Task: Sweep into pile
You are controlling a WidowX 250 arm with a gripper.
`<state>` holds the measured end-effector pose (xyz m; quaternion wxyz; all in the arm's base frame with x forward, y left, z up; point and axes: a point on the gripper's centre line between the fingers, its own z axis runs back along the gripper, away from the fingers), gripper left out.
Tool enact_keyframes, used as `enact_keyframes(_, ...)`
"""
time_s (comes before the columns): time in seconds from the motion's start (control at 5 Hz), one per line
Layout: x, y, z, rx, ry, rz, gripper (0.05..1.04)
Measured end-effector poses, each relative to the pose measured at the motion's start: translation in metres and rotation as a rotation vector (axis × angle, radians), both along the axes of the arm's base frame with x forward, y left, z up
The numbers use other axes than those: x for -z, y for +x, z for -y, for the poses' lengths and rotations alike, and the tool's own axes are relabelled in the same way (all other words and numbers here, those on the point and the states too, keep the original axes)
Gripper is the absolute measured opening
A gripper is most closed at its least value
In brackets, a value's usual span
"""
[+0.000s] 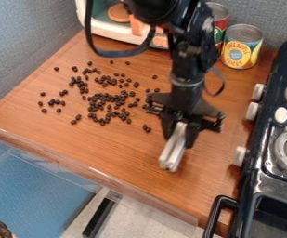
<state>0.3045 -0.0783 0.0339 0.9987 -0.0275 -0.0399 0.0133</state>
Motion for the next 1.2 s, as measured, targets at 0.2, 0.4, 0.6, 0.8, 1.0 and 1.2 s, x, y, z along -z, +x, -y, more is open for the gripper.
enact_keyframes(0.2, -0.008, 0.007, 0.004, -0.077, -0.029, 0.03, 0.382)
enact_keyframes(0.4, -0.018, 0.015, -0.002, -0.215, 0.016, 0.101, 0.382)
enact_keyframes(0.6, -0.022, 0.019, -0.009, -0.371, 0.072, 0.157, 0.382)
enact_keyframes(0.8, -0.031, 0.023, -0.019, -0.529, 0.117, 0.164, 0.382)
enact_keyframes(1.0, -0.044, 0.026, -0.035, -0.721, 0.145, 0.144, 0.382)
enact_keyframes(1.2, -0.045, 0.025, -0.055, -0.861, 0.162, 0.06, 0.382)
